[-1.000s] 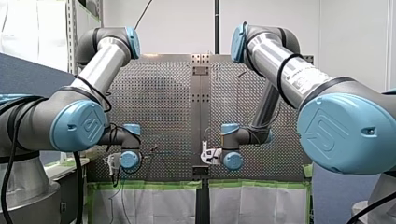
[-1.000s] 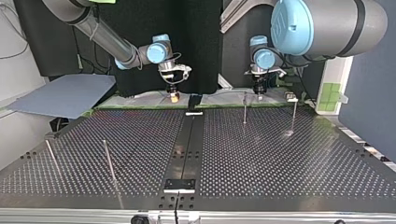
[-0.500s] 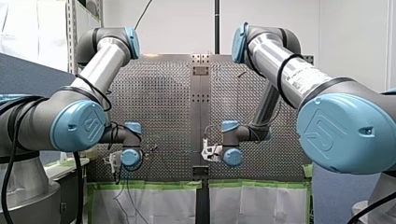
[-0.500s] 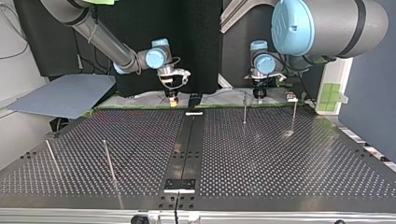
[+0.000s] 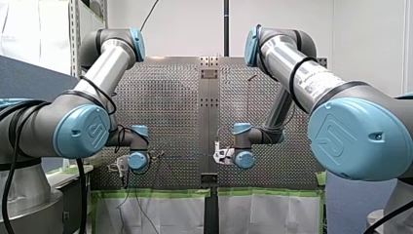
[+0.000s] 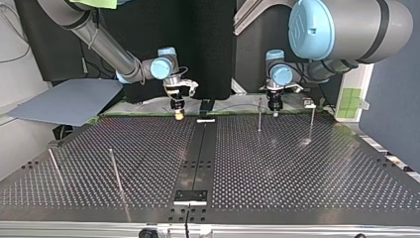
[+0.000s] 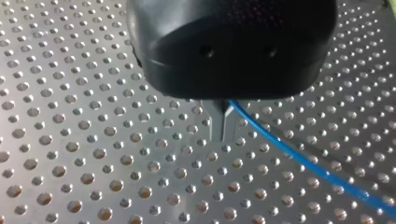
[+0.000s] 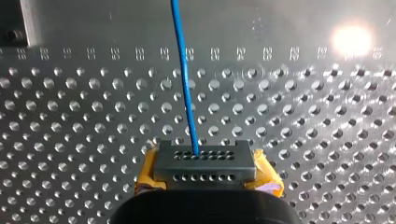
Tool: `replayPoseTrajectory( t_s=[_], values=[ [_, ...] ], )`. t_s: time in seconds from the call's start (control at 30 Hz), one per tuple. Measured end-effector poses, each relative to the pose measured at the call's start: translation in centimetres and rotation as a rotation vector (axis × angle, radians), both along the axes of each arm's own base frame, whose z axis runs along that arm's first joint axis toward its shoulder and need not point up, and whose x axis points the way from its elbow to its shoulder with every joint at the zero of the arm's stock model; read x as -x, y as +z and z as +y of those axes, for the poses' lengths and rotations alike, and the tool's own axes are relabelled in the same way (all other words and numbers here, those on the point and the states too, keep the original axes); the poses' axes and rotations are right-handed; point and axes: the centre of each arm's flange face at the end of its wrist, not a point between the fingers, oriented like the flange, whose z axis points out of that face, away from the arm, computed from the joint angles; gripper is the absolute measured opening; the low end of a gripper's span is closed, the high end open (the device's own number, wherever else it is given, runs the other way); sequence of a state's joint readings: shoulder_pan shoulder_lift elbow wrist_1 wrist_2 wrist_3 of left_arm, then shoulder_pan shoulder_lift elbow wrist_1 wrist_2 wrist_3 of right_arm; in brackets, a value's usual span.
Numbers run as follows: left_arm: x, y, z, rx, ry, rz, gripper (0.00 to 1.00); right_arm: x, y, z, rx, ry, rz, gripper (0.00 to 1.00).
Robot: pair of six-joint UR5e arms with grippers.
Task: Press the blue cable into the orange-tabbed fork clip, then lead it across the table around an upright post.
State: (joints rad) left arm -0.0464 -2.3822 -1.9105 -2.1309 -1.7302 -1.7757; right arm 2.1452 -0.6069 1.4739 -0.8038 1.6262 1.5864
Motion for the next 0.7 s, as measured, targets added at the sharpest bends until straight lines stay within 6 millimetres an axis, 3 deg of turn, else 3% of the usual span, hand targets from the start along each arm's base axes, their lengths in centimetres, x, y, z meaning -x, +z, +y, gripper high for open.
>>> replayPoseTrajectory(
  t_s=[0.13, 0.17, 0.2, 0.23, 0.3, 0.37, 0.4, 0.43, 0.5, 0.7],
  values=[
    [-0.1, 0.0, 0.2, 0.002, 0.002, 0.000, 0.00, 0.5, 0.0, -0.5, -0.001, -0.010, 0.001, 0.01],
    [-0.1, 0.0, 0.3, 0.002, 0.001, -0.001, 0.11, 0.6, 0.0, -0.6, -0.002, -0.012, 0.001, 0.01],
    [-0.2, 0.0, 0.4, 0.000, 0.001, -0.004, 0.31, 0.7, 0.0, -0.7, -0.002, -0.014, 0.001, 0.01],
    [-0.3, 0.1, 0.4, -0.001, 0.003, -0.008, 0.31, 0.8, 0.0, -0.7, -0.003, -0.015, 0.002, 0.01],
    [-0.5, 0.2, 0.7, -0.008, 0.015, -0.022, 0.53, 0.8, 0.0, -0.8, -0.004, -0.016, 0.004, 0.01],
    [-0.6, 0.3, 0.9, -0.018, 0.029, -0.034, 0.53, 0.9, 0.0, -0.8, -0.006, -0.016, 0.006, 0.01],
    [-0.7, 0.4, 1.1, -0.025, 0.036, -0.040, 0.73, 0.9, 0.0, -0.8, -0.006, -0.016, 0.007, 0.01],
    [-0.8, 0.4, 1.2, -0.030, 0.040, -0.043, 0.73, 0.9, 0.0, -0.7, -0.006, -0.016, 0.007, 0.01],
    [-0.8, 0.4, 1.4, -0.036, 0.043, -0.045, 0.96, 0.9, -0.1, -0.7, -0.007, -0.016, 0.009, 0.01],
    [-0.5, 0.2, 1.5, -0.066, 0.048, -0.009, 1.00, 1.0, -0.2, -0.7, -0.016, -0.018, 0.016, 0.01]
  ],
)
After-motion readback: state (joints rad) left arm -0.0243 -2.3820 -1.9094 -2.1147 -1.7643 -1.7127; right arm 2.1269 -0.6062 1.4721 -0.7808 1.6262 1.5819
